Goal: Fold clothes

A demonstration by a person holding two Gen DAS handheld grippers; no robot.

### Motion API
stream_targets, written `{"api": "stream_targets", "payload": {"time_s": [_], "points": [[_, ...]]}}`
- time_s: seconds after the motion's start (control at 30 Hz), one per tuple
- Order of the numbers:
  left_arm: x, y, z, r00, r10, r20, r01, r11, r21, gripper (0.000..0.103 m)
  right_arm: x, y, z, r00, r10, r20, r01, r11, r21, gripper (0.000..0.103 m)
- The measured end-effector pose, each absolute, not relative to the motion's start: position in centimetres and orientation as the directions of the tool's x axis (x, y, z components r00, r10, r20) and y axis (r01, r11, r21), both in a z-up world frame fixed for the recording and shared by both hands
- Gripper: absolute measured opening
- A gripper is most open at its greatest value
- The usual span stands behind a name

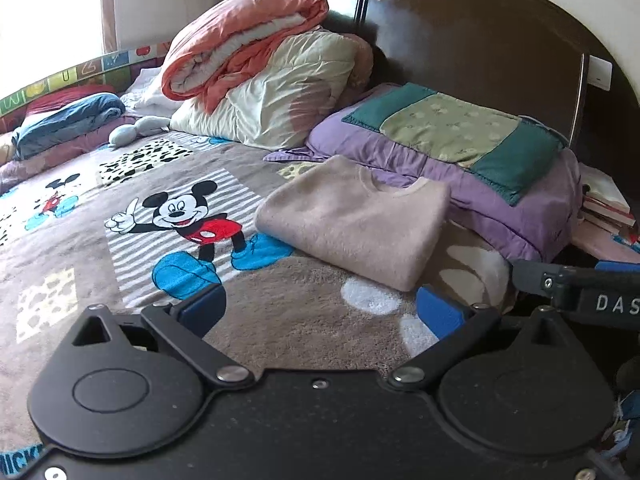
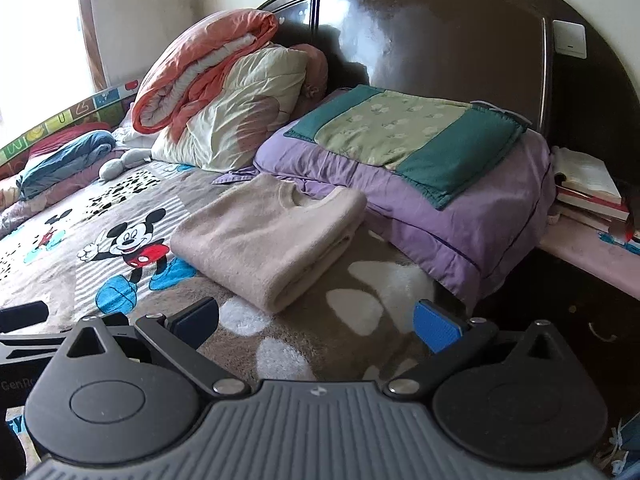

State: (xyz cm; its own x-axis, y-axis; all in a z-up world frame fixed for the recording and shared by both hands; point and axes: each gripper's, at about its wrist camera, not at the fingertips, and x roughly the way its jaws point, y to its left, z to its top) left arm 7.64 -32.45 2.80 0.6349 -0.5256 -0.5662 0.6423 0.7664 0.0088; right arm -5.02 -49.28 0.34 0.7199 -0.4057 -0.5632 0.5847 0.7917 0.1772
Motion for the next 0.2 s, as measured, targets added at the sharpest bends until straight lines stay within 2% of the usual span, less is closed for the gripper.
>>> {"api": "stream_targets", "payload": {"time_s": [0.2], "points": [[7.22,-31.84,2.84,0.613,-0.561,-0.556,0.659,0.751,-0.032,0.103,-5.51,-48.90,0.28,0.717,-0.409,-0.564,0.587,0.791,0.172,0.103]]}}
